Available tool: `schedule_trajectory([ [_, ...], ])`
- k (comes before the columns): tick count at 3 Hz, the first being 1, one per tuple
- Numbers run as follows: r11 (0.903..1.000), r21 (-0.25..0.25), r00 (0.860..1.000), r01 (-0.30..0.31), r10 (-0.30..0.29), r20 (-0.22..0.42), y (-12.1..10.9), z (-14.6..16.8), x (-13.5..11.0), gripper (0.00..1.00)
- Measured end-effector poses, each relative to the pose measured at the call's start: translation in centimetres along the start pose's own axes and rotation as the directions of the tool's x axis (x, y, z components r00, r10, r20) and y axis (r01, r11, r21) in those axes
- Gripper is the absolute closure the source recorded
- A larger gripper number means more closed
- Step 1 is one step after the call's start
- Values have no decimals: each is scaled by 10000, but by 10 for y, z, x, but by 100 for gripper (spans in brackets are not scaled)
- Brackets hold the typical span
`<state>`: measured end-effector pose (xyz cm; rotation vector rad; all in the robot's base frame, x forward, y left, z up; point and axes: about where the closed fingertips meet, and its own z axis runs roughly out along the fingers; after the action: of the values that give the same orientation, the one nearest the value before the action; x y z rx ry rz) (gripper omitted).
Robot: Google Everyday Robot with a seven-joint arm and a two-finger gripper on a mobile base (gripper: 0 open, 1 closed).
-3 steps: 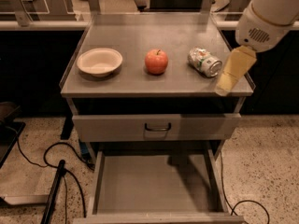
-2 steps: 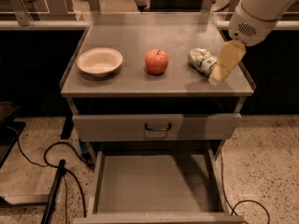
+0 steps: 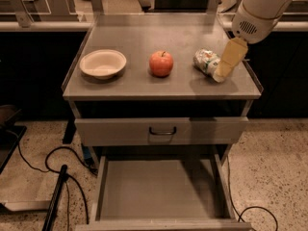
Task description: Place 7up can into middle drawer
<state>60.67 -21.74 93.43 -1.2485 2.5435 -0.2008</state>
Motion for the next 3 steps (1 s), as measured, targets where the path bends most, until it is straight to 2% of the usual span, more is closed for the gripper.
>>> schedule_trajectory([
  [1, 9999, -148, 9999, -64, 66, 114, 0, 3, -5, 0],
  [2, 9989, -361, 9988, -300, 314, 382, -4, 18, -33, 0],
  [3, 9969, -379, 9971, -690, 702, 299, -16, 50, -64, 0],
])
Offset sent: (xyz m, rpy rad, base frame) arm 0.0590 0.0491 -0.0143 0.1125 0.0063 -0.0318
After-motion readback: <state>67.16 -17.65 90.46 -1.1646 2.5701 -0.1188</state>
